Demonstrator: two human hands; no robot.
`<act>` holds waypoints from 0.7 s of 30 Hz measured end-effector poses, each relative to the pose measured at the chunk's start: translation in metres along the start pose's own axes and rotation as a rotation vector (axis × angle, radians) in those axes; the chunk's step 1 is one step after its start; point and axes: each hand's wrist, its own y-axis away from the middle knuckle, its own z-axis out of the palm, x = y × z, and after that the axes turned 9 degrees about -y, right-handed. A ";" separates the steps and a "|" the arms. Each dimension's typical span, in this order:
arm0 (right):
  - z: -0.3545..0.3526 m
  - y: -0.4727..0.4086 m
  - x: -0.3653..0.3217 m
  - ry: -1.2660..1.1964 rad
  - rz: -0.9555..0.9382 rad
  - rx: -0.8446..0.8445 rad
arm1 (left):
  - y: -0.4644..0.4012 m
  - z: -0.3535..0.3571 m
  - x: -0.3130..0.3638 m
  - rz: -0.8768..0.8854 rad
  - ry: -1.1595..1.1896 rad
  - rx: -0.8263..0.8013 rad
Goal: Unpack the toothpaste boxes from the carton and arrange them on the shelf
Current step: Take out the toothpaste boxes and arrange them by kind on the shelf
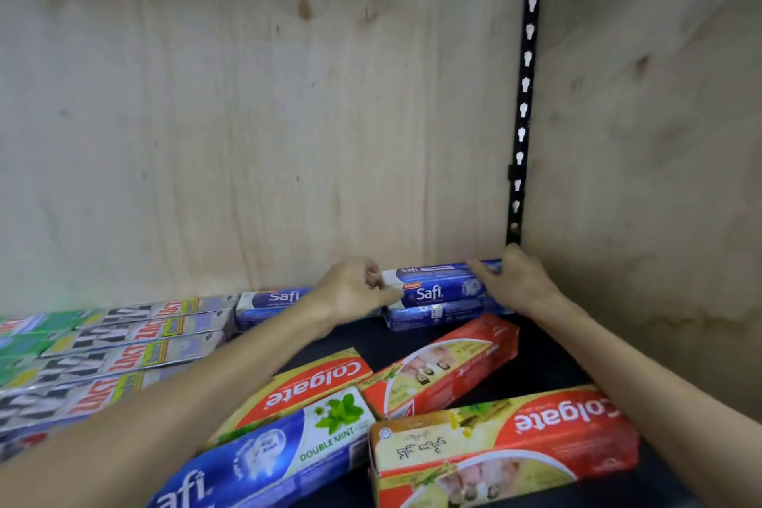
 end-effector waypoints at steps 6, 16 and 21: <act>-0.015 0.005 -0.005 -0.087 -0.089 -0.059 | 0.000 0.011 0.001 -0.039 0.135 0.171; 0.025 0.023 -0.070 -0.275 -0.425 -0.101 | 0.036 -0.060 -0.087 -0.154 0.381 0.376; 0.062 0.024 -0.079 -0.404 -0.386 -0.221 | 0.046 -0.067 -0.111 -0.221 0.439 0.534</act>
